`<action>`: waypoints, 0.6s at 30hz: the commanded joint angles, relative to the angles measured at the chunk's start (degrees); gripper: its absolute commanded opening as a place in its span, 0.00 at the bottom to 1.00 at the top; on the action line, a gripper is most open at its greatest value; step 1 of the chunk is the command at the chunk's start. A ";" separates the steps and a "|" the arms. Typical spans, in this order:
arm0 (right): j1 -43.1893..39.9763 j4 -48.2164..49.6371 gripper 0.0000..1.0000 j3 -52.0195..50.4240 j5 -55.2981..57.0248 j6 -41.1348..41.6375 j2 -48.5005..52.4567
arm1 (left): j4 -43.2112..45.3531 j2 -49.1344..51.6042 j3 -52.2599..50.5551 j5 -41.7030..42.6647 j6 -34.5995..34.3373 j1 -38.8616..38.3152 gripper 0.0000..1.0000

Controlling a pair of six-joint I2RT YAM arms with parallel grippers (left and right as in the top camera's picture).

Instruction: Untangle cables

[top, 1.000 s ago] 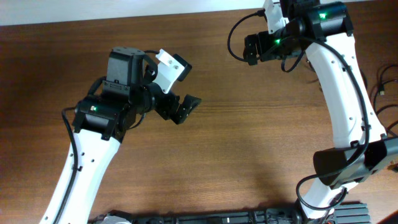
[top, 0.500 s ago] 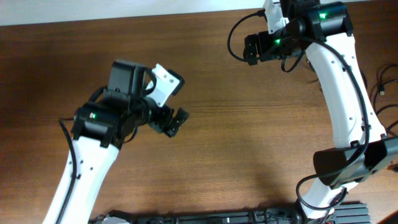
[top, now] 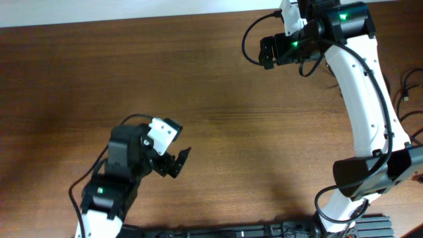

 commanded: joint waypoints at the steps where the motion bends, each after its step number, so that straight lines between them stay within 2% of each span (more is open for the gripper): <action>1: 0.15 0.04 0.99 -0.13 0.52 -0.15 -1.01 | 4.66 -5.66 -6.12 1.25 0.85 1.16 0.99; 8: 0.15 0.04 0.99 -0.13 0.50 -0.15 -1.01 | 15.30 -14.25 -16.00 1.64 0.87 5.64 0.99; 11: 0.15 0.04 0.99 -0.13 0.52 -0.15 -1.01 | 24.44 -17.79 -22.34 1.64 0.90 8.24 0.99; 16: 0.15 0.04 0.99 -0.13 0.52 -0.15 -1.01 | 47.54 -23.58 -35.67 1.40 0.90 9.51 0.99; 18: 0.15 0.04 0.99 -0.13 0.52 -0.15 -1.01 | 48.37 -24.15 -35.65 -0.11 0.90 9.66 0.99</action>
